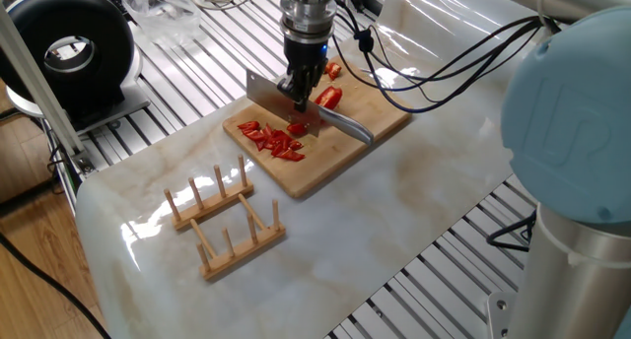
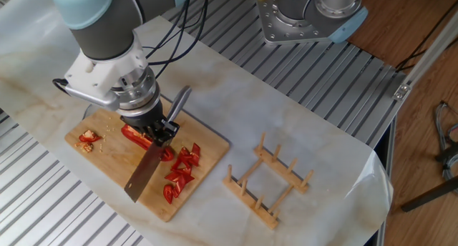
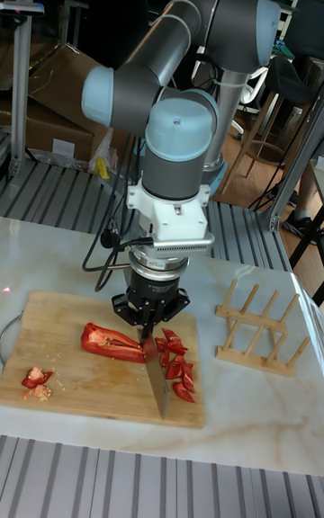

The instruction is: Chop the chili peppers

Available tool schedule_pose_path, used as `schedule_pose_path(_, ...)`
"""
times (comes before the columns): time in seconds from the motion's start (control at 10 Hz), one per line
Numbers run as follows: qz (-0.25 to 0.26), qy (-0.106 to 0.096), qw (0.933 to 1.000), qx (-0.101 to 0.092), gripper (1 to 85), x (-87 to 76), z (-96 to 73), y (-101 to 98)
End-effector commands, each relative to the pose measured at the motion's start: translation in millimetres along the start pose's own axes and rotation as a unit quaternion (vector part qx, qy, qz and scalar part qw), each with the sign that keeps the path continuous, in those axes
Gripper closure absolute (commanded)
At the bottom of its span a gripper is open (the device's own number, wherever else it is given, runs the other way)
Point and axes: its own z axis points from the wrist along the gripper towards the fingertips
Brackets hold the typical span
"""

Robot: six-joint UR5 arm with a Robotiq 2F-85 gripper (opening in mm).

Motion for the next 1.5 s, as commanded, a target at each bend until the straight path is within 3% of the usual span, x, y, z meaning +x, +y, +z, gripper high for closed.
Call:
schedule_pose_path(0.0,-0.010,-0.001,0.9999,-0.003,84.3,1.1,1.5,-3.5)
schedule_pose_path(0.2,-0.021,0.003,0.9998,-0.002,84.3,3.0,6.0,-10.3)
schedule_pose_path(0.3,-0.027,0.008,0.9995,-0.011,84.3,3.3,4.9,-11.9)
schedule_pose_path(0.5,-0.031,0.026,0.9976,-0.057,84.3,5.8,-6.2,-14.0)
schedule_pose_path(0.6,-0.028,0.031,0.9977,-0.054,84.3,5.5,-7.8,-20.7)
schedule_pose_path(0.8,-0.010,0.026,0.9996,-0.010,84.3,-3.5,4.2,-20.0)
schedule_pose_path(1.0,-0.022,0.015,0.9996,-0.013,84.3,-8.4,3.7,-19.7)
schedule_pose_path(1.2,-0.045,0.003,0.9977,-0.050,84.3,-6.9,-10.0,-25.2)
schedule_pose_path(1.3,-0.050,0.001,0.9976,-0.047,84.3,-4.8,-10.3,-30.3)
schedule_pose_path(1.4,-0.040,-0.002,0.9987,-0.033,84.3,-7.4,-3.8,-30.7)
